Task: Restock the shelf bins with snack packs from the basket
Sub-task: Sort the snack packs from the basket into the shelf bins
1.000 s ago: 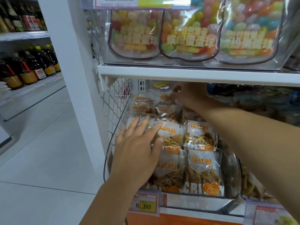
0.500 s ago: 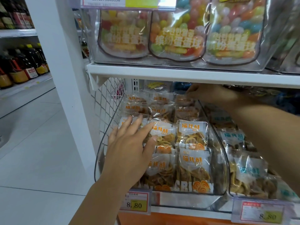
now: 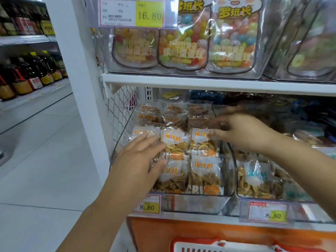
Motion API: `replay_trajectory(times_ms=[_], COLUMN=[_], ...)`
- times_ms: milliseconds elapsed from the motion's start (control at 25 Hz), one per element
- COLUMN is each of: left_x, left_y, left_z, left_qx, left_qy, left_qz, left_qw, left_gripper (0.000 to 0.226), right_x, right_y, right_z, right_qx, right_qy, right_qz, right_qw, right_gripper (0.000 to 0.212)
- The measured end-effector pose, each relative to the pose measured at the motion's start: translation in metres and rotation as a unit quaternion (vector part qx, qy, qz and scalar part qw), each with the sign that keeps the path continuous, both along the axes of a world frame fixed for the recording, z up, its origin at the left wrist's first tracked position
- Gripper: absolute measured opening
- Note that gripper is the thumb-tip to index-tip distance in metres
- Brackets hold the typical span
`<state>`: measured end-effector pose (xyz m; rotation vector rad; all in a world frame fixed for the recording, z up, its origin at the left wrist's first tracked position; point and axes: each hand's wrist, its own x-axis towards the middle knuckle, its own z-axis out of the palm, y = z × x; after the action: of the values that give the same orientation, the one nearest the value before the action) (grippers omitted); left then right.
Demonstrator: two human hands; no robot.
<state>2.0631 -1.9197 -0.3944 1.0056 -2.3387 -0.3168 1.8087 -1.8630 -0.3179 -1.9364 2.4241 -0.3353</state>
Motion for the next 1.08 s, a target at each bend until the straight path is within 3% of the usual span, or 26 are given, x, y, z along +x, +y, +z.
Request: replay_trajectory(times_ms=[120, 280, 440, 560, 680, 920, 1080], left_x=[-0.008, -0.016, -0.011, -0.007, -0.007, -0.005, 0.0], left_y=[0.006, 0.008, 0.003, -0.003, -0.004, -0.004, -0.005], left_z=[-0.003, 0.0, 0.003, 0.001, 0.001, 0.003, 0.007], left_qx=[-0.009, -0.013, 0.018, 0.033, 0.045, 0.083, 0.086], left_qy=[-0.029, -0.076, -0.038, -0.055, -0.054, -0.004, 0.022], left_qz=[-0.014, 0.029, 0.038, 0.039, 0.044, 0.031, 0.027], left_qw=[0.999, 0.997, 0.998, 0.997, 0.997, 0.996, 0.996], left_gripper=[0.039, 0.043, 0.04, 0.043, 0.033, 0.019, 0.024], right_x=[0.004, 0.004, 0.021, 0.043, 0.061, 0.074, 0.065], right_y=[-0.002, -0.013, 0.012, 0.028, 0.017, -0.002, 0.007], right_z=[-0.006, -0.01, -0.012, -0.015, -0.028, -0.036, -0.036], right_qx=[0.015, -0.039, -0.078, -0.008, 0.024, 0.022, -0.006], right_qy=[0.0, -0.004, 0.087, 0.096, 0.106, -0.02, -0.038], right_qz=[-0.038, -0.045, 0.005, 0.085, 0.103, 0.093, 0.086], right_qw=[0.999, 0.998, 0.993, 0.992, 0.989, 0.995, 0.996], right_gripper=[0.041, 0.015, 0.027, 0.036, 0.045, 0.025, 0.016])
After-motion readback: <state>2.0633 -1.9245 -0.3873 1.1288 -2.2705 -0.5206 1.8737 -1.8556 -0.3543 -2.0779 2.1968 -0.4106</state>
